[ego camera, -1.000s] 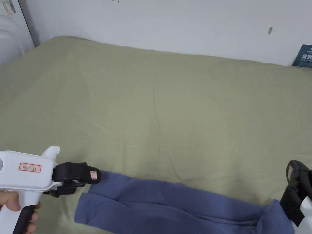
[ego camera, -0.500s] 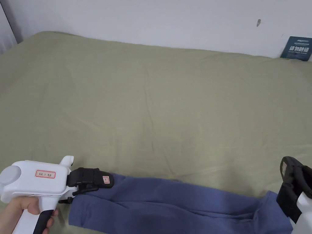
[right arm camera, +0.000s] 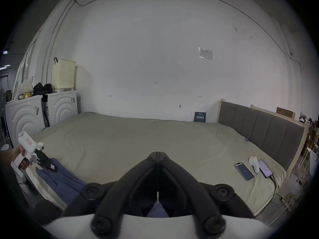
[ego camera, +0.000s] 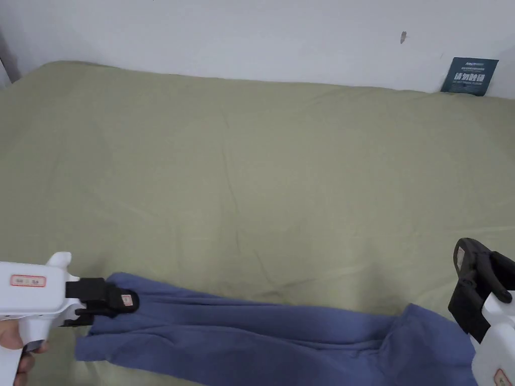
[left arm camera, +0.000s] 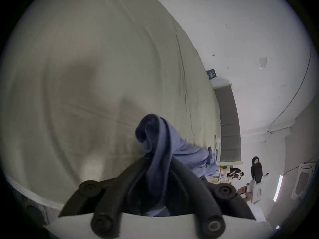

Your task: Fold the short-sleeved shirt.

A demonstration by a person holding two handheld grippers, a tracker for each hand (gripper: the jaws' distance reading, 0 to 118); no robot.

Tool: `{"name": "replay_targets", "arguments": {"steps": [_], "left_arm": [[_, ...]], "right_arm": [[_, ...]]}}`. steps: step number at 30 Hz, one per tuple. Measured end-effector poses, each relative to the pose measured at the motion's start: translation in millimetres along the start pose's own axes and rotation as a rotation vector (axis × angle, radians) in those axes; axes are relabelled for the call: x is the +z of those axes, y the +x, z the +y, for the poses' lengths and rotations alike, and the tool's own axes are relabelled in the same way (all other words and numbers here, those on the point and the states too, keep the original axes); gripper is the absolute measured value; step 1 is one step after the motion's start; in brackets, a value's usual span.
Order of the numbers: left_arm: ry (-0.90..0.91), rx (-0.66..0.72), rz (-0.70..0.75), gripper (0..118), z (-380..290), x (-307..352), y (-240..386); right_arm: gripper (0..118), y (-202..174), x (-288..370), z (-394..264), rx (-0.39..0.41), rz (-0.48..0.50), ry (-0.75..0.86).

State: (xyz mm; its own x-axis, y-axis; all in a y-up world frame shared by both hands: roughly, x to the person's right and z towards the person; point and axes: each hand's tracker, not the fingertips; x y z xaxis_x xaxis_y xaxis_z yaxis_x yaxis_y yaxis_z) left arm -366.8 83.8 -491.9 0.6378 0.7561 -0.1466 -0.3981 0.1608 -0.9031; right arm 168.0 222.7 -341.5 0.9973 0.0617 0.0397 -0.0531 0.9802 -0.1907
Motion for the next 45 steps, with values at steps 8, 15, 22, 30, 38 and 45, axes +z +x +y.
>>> {"name": "replay_targets", "arguments": {"steps": [8,15,22,30,38,45], "left_arm": [[0.082,-0.025,0.133,4,1,48,25],[0.074,-0.191,0.276,4,-26,26,130],[0.043,-0.342,0.328,4,-66,-40,228],[-0.009,-0.477,0.409,33,-126,-167,269],[-0.056,-0.462,0.262,111,-130,-193,256],[0.002,-0.439,0.184,0,-107,-131,224]], "right_arm": [[2,8,3,3,-0.015,0.011,0.021],[2,26,20,2,-0.045,-0.006,0.032],[2,51,32,-1,-0.097,-0.035,0.047],[2,82,42,-9,-0.148,-0.101,0.037],[2,97,46,-14,-0.162,-0.132,0.003],[2,84,33,-15,-0.162,-0.092,-0.015]]}}
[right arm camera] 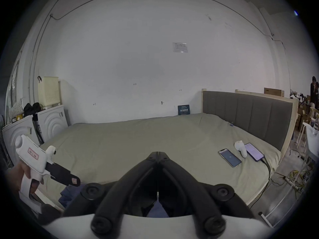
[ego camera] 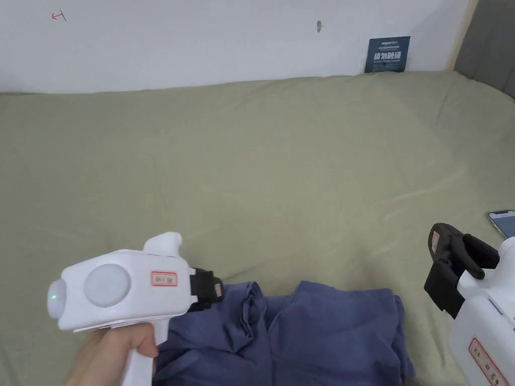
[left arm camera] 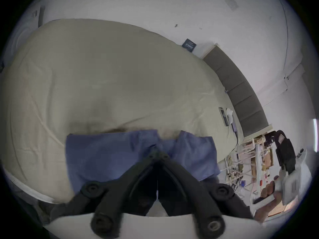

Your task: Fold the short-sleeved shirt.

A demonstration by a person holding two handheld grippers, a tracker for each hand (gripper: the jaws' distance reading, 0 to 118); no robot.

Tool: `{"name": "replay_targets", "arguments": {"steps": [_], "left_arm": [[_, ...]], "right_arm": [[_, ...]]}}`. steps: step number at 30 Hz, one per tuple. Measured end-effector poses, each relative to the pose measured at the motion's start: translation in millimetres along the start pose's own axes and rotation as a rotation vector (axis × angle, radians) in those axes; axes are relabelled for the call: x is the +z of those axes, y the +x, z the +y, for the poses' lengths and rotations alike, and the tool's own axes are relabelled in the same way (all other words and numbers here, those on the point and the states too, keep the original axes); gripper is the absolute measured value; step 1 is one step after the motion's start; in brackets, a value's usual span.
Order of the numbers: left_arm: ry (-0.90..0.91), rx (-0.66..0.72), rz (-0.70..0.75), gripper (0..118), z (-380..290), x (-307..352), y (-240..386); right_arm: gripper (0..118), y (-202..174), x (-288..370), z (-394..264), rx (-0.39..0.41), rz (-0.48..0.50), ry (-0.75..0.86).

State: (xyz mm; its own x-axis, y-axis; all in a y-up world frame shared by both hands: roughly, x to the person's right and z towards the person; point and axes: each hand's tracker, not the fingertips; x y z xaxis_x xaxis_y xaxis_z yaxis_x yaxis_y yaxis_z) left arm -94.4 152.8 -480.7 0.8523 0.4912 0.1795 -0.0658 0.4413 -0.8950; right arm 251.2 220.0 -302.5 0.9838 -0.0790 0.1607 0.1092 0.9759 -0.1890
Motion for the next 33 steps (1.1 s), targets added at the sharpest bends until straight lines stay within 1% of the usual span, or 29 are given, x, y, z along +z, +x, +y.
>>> {"name": "replay_targets", "arguments": {"steps": [3,6,8,9,10,11,12,14,16,17,19,22,25,27,28,29,30,31,32,33], "left_arm": [[-0.079,0.097,-0.046,0,-10,-19,-29],[-0.152,0.068,-0.083,0,-30,-61,-27],[-0.24,0.063,-0.134,0,-47,-98,-21],[-0.258,0.071,-0.125,0,-56,-114,-17],[-0.238,0.057,-0.125,0,-62,-117,-12],[-0.214,0.02,-0.177,0,-60,-114,-9],[-0.218,0.028,-0.154,0,-54,-108,-7],[-0.249,0.017,-0.153,0,-40,-92,-10],[-0.197,-0.044,-0.096,0,-27,-64,-15],[-0.171,-0.052,-0.093,0,-19,-46,-21],[-0.113,-0.013,-0.124,0,-6,-10,-42],[-0.055,0.044,-0.076,0,0,27,-81],[-0.051,0.074,0.024,0,-3,38,-115],[-0.076,0.088,0.025,0,-9,37,-124],[-0.078,0.1,0.001,3,-12,36,-130],[-0.077,0.128,-0.046,24,-14,34,-134],[-0.074,0.172,-0.091,81,-15,30,-137],[-0.068,0.21,-0.132,112,-16,27,-142],[-0.076,0.235,-0.175,112,-17,21,-145],[-0.1,0.254,-0.218,116,-19,11,-152]], "right_arm": [[2,-9,-5,-4,0.002,0.022,-0.017],[2,-17,-10,-8,0.004,0.032,-0.045],[2,-20,-12,-11,-0.006,0.045,-0.062],[2,-22,-12,-12,-0.01,0.05,-0.07],[2,-23,-12,-12,-0.008,0.054,-0.074],[2,-24,-12,-13,-0.002,0.055,-0.078],[2,-25,-12,-13,0.005,0.053,-0.079],[2,-27,-16,-14,0.01,0.067,-0.091],[2,-32,-20,-14,0.017,0.068,-0.097],[2,-33,-20,-14,0.017,0.076,-0.092],[2,-38,-22,-12,0.012,0.087,-0.089],[2,-47,-27,-11,0.043,0.102,-0.085],[2,-54,-30,-10,0.05,0.109,-0.084],[2,-59,-32,-11,0.052,0.103,-0.078],[2,-61,-33,-11,0.048,0.102,-0.078],[2,-62,-34,-11,0.043,0.104,-0.083],[2,-64,-36,-12,0.044,0.105,-0.088],[2,-66,-36,-12,0.051,0.109,-0.094],[2,-68,-36,-13,0.061,0.11,-0.098],[2,-70,-35,-13,0.068,0.113,-0.099]]}}
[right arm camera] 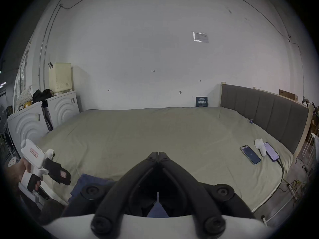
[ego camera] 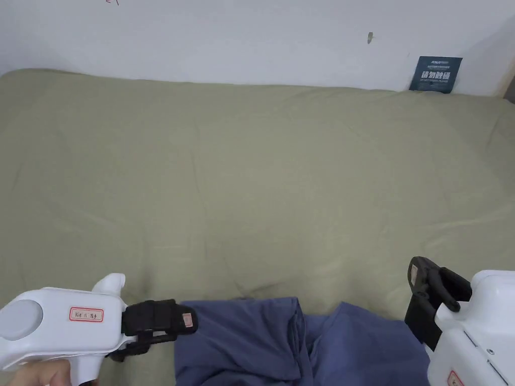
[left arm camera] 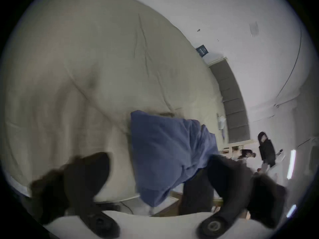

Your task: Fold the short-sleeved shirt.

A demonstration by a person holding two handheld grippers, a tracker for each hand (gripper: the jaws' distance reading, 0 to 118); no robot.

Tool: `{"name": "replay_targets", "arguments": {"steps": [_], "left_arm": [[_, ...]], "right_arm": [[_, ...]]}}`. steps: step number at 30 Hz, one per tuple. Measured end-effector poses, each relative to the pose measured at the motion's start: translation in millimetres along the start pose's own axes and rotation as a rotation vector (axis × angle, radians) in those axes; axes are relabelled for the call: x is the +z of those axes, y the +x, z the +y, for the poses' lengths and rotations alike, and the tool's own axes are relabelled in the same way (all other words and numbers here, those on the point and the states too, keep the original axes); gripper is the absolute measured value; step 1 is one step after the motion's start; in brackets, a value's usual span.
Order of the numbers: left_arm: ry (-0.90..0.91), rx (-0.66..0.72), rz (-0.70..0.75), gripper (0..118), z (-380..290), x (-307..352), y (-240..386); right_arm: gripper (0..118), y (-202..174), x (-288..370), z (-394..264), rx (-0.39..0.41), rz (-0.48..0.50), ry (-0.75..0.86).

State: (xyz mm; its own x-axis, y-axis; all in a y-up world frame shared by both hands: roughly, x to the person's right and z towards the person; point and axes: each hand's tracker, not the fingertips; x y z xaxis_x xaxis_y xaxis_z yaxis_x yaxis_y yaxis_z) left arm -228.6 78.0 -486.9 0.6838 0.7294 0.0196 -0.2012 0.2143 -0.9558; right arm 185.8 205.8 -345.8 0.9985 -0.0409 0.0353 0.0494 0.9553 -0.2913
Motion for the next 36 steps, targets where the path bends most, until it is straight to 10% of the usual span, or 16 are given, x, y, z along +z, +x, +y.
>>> {"name": "replay_targets", "arguments": {"steps": [10,11,13,28,36], "left_arm": [[-0.085,0.216,-0.32,107,6,-54,-32],[-0.089,0.218,-0.296,92,5,-59,-32],[-0.096,0.204,-0.203,19,-1,-69,-35],[0.239,0.2,0.007,14,4,98,-33],[0.212,-0.018,0.203,14,-5,129,34]], "right_arm": [[2,-3,-1,-2,0.029,-0.014,-0.024],[2,-3,-1,-2,0.027,-0.015,-0.026],[2,-2,-1,-1,0.024,-0.017,-0.026],[2,-2,3,21,0.025,0.032,0.045],[2,-5,6,26,0.016,0.061,0.073]]}}
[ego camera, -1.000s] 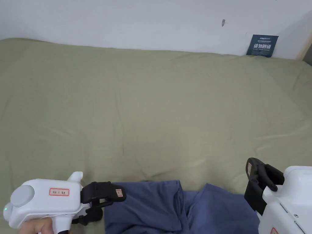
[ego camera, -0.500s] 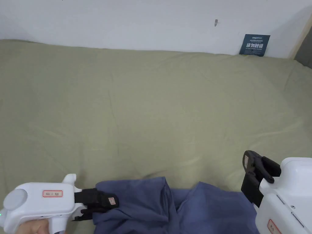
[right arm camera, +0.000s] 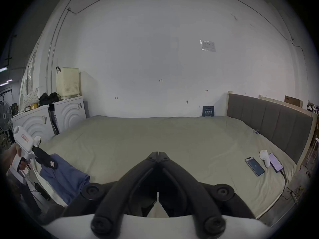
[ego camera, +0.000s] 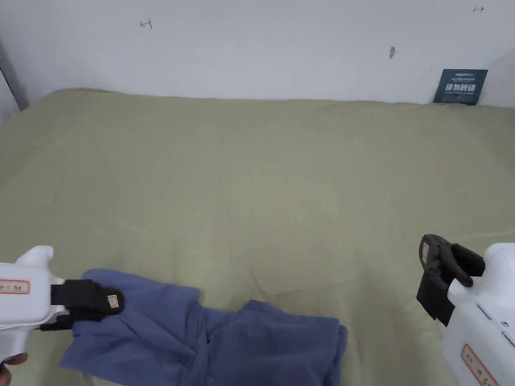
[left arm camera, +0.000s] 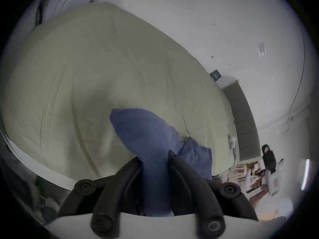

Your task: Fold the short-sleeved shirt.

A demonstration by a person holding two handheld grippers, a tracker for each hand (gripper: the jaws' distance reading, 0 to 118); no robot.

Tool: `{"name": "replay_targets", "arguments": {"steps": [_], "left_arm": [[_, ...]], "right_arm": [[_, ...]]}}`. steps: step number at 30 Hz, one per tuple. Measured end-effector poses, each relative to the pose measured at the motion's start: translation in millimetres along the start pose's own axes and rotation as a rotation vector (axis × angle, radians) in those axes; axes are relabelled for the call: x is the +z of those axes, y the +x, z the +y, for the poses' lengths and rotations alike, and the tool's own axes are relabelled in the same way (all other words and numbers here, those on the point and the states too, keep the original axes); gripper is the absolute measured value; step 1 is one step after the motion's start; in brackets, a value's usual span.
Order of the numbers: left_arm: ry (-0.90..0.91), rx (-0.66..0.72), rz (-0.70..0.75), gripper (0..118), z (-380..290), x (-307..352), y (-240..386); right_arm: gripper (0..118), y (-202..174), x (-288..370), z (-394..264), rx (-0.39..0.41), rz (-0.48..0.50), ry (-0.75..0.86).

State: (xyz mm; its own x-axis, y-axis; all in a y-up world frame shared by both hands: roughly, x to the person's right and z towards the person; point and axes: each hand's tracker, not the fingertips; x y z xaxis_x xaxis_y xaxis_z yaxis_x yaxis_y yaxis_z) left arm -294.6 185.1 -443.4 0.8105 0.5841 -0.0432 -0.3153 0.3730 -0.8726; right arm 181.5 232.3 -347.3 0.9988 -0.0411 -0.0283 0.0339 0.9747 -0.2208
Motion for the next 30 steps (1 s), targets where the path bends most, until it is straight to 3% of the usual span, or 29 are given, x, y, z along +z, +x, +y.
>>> {"name": "replay_targets", "arguments": {"steps": [8,15,16,17,18,19,23,26,27,28,29,30], "left_arm": [[-0.079,-0.322,0.193,14,-12,-46,126],[-0.236,-0.474,0.237,16,-56,-147,199],[-0.254,-0.465,0.246,27,-64,-164,204],[-0.26,-0.495,0.265,59,-77,-184,212],[-0.26,-0.495,0.251,110,-83,-200,214],[-0.277,-0.508,0.195,118,-87,-214,215],[-0.265,-0.408,0.109,111,-91,-221,214],[-0.233,-0.344,0.038,110,-78,-190,208],[-0.212,-0.312,0.016,105,-73,-178,200],[-0.196,-0.281,-0.002,94,-69,-167,193],[-0.172,-0.247,-0.041,70,-62,-159,179],[-0.16,-0.231,-0.085,16,-60,-154,170]], "right_arm": [[2,15,18,-3,-0.009,-0.017,0.005],[2,44,26,-9,-0.064,-0.076,-0.005],[2,48,27,-10,-0.071,-0.084,-0.007],[2,51,29,-12,-0.078,-0.097,-0.009],[2,55,30,-14,-0.085,-0.104,-0.01],[2,58,32,-15,-0.094,-0.111,-0.016],[2,68,35,-20,-0.091,-0.135,-0.04],[2,71,32,-24,-0.102,-0.141,-0.053],[2,71,30,-25,-0.112,-0.14,-0.055],[2,70,28,-26,-0.121,-0.136,-0.056],[2,68,26,-26,-0.125,-0.131,-0.058],[2,66,23,-27,-0.125,-0.123,-0.064]]}}
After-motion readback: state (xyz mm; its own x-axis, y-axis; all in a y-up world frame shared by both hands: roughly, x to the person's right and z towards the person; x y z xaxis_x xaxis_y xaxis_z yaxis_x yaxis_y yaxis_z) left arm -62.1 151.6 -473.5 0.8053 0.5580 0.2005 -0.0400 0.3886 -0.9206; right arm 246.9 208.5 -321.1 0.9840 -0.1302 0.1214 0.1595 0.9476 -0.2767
